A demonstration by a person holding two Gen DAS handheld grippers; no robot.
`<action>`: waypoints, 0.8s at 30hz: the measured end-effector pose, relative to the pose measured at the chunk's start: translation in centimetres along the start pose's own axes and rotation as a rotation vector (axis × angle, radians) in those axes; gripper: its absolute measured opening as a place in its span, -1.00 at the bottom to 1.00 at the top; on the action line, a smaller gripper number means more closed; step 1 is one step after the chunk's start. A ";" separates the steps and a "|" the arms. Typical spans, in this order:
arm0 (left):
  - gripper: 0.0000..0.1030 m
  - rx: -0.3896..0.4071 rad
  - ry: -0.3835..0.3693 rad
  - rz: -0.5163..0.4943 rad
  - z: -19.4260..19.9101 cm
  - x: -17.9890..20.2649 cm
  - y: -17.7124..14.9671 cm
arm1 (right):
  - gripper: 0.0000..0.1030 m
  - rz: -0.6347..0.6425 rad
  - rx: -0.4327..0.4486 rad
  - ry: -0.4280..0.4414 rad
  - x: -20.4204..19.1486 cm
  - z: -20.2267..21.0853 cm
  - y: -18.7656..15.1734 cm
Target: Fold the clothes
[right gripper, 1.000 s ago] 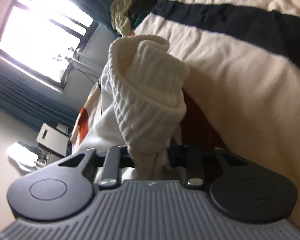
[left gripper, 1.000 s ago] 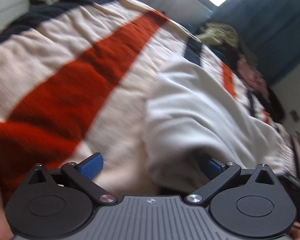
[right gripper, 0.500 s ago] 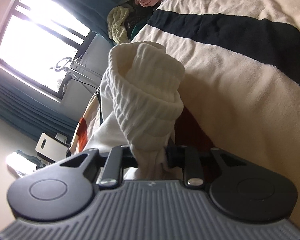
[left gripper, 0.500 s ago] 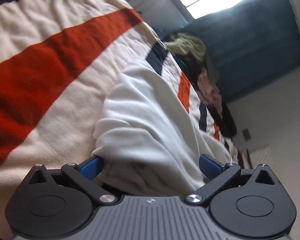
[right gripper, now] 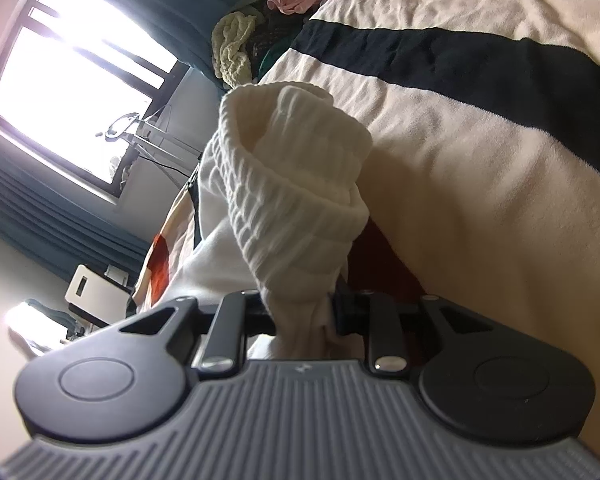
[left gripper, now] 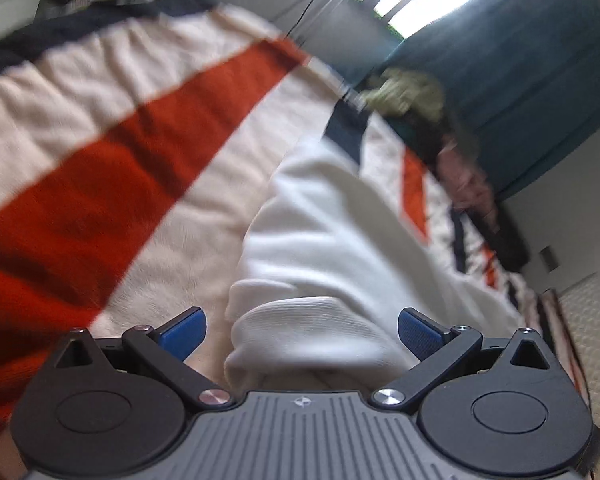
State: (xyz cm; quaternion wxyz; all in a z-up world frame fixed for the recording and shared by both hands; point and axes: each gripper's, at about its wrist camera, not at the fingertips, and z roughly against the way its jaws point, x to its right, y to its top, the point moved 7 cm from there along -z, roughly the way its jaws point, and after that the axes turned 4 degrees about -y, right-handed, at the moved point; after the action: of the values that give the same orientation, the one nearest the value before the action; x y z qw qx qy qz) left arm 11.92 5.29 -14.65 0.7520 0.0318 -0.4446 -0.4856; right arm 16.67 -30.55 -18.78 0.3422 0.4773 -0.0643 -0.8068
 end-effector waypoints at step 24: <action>-0.15 -0.046 -0.200 0.004 -0.5 8.1 3.2 | -0.52 0.006 0.096 0.111 -3.8 7.3 4.6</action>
State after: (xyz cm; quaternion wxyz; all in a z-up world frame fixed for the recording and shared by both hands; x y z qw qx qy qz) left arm 15.65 0.61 -8.22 0.7052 -0.0351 -0.5064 -0.4950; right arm 14.14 -33.33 -10.08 0.3243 0.5372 -0.0854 -0.7740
